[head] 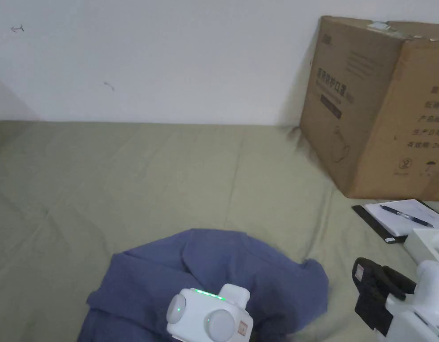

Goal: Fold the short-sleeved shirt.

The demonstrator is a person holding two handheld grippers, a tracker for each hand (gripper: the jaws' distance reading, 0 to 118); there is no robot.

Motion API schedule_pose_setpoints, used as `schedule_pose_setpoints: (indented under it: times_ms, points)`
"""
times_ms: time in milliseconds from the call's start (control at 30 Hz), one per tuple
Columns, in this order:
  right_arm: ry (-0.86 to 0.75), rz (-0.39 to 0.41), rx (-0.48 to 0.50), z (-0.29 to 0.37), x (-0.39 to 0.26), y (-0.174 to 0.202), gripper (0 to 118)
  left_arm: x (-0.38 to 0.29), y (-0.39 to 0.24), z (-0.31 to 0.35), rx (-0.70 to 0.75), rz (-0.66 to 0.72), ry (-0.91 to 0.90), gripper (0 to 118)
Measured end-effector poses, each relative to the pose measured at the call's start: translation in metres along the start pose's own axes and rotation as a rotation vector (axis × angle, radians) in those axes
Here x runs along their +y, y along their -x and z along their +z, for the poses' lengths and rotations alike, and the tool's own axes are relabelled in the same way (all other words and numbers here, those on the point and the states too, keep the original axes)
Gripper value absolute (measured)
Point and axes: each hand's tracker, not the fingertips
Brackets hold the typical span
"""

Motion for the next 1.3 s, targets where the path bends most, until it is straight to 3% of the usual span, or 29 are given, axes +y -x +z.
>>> schedule_pose_setpoints:
  times_ms: [100, 200, 233, 267, 433, 500, 567, 633, 700, 867, 1067, 1100, 1233, 1300]
  points:
    - [0.025, -0.048, 0.001, -0.007, -0.005, -0.008, 0, 0.010, 0.011, 0.010, -0.052, 0.081, -0.010, 8]
    - [0.029, -0.063, 0.013, -0.010, -0.007, -0.005, 0, 0.011, 0.016, 0.020, -0.072, 0.058, -0.028, 74]
    - [0.032, -0.056, 0.020, -0.011, -0.007, -0.001, 0, 0.010, 0.015, 0.026, -0.091, 0.063, -0.051, 105]
    - [0.036, -0.045, 0.028, -0.013, -0.007, 0.002, 0, 0.009, 0.014, 0.033, -0.097, 0.061, -0.062, 116]
    - [0.048, -0.005, 0.082, -0.019, -0.007, 0.022, 0, 0.003, 0.030, 0.088, -0.053, 0.064, -0.167, 116]
    - [0.056, 0.008, 0.109, -0.021, -0.007, 0.030, 0, 0.000, 0.048, 0.116, -0.045, 0.103, -0.207, 111]
    - [0.058, 0.024, 0.134, -0.023, -0.008, 0.040, 0, -0.006, 0.073, 0.146, -0.022, 0.155, -0.249, 77]
    - [0.064, 0.036, 0.150, -0.026, -0.009, 0.048, 0, -0.013, 0.097, 0.164, 0.056, 0.194, -0.290, 22]
    - [0.070, 0.045, 0.171, -0.029, -0.010, 0.057, 0, -0.022, 0.122, 0.172, 0.172, 0.207, -0.284, 0]
    - [0.096, 0.065, 0.202, -0.045, -0.016, 0.076, 0, -0.039, 0.184, 0.168, 0.193, 0.300, -0.213, 0]
    - [0.158, 0.089, 0.218, -0.073, -0.027, 0.094, 0, -0.021, 0.219, 0.140, 0.212, 0.310, -0.175, 0]
    - [0.170, 0.097, 0.220, -0.078, -0.029, 0.096, 0, -0.012, 0.224, 0.134, 0.210, 0.319, -0.170, 7]
    - [0.206, 0.119, 0.216, -0.095, -0.033, 0.099, 0, 0.025, 0.243, 0.115, 0.234, 0.283, -0.164, 95]
    - [0.215, 0.129, 0.214, -0.102, -0.034, 0.099, 0, 0.036, 0.249, 0.102, 0.288, 0.238, -0.159, 96]
